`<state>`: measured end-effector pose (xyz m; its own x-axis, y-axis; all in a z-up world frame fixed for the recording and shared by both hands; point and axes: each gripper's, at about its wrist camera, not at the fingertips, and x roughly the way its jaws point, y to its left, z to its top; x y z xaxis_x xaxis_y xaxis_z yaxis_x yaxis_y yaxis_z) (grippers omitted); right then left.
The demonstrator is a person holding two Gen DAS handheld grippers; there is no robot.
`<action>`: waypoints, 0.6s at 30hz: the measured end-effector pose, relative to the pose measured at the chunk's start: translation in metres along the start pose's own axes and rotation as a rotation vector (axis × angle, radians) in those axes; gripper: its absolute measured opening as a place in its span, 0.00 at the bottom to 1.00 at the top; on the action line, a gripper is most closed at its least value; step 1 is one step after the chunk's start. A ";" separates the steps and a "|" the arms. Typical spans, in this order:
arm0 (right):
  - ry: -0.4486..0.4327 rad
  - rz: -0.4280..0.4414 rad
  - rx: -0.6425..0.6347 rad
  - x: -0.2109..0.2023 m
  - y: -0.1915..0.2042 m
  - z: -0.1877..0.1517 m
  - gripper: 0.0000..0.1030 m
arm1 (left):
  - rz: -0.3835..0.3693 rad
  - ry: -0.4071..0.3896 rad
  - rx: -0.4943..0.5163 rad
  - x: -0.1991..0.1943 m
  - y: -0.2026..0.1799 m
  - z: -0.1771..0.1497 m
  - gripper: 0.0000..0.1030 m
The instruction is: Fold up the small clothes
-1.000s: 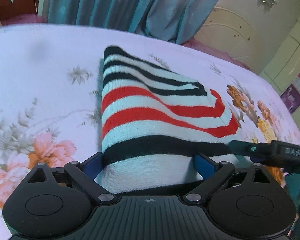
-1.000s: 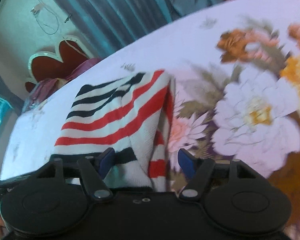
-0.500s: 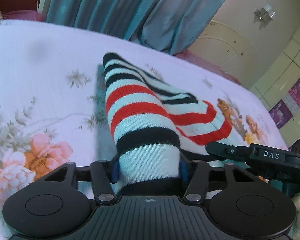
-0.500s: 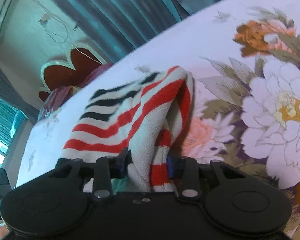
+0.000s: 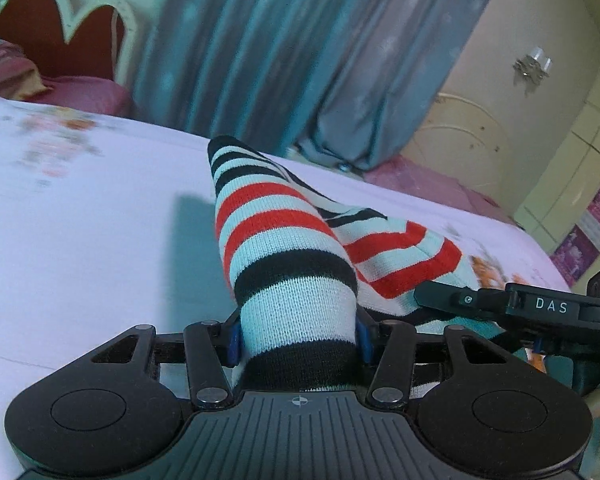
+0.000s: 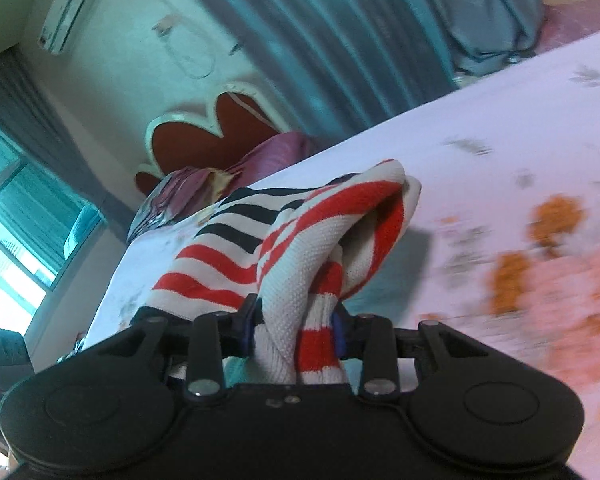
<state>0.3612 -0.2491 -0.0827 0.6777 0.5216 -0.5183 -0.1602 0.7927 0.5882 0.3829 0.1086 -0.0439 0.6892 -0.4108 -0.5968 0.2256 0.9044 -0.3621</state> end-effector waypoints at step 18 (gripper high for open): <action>0.113 -0.097 0.002 0.153 0.086 -0.050 0.43 | 0.136 -0.005 0.044 -0.007 0.181 -0.016 0.80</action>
<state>0.4149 -0.0852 -0.1425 0.6046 0.4753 -0.6392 -0.0967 0.8403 0.5334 0.4078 0.2732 -0.1162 0.7190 -0.2839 -0.6344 0.1599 0.9558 -0.2466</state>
